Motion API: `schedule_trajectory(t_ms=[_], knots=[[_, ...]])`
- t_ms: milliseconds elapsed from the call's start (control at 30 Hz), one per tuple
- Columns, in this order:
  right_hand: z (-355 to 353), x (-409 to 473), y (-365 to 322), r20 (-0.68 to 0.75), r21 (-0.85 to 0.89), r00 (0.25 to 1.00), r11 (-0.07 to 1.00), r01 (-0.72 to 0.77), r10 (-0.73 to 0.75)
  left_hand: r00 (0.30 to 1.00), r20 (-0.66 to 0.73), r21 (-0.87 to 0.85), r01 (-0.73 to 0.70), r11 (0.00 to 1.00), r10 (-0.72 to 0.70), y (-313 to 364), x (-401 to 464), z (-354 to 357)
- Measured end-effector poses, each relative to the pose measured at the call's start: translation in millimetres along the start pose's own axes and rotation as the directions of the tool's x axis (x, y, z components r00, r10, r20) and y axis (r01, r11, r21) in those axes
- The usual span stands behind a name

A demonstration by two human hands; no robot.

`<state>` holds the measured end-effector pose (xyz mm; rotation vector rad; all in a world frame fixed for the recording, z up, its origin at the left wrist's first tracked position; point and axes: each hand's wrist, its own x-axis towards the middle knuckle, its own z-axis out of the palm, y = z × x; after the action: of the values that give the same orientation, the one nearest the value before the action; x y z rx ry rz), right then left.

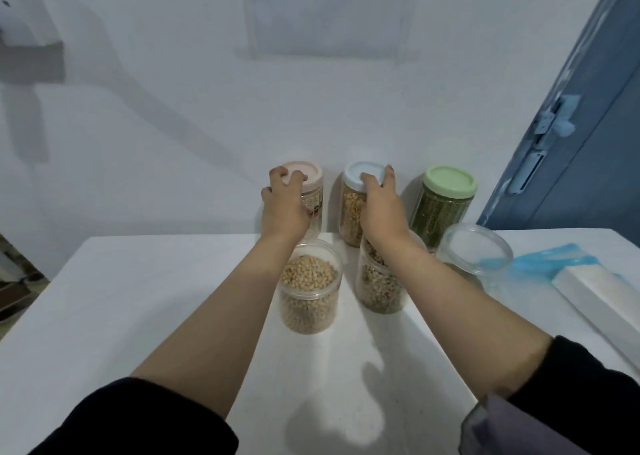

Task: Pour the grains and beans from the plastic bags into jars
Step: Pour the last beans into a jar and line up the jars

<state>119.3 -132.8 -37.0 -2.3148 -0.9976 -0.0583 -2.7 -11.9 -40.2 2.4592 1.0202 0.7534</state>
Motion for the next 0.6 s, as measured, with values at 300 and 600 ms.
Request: schedule_trajectory(t_ms=[300, 600], knots=[[-54.0, -7.8, 7.2, -0.013, -0.205, 0.998, 0.977, 0.065, -0.069, 0.983, -0.078, 0.212, -0.145, 0.967, 0.165, 63.3, -15.6, 14.0], [-84.2, 6.1, 74.6, 0.064, -0.272, 0.990, 0.957, -0.103, 0.125, 0.952, 0.033, 0.221, -0.303, 0.927, 0.304, 99.7, 3.7, 53.6]])
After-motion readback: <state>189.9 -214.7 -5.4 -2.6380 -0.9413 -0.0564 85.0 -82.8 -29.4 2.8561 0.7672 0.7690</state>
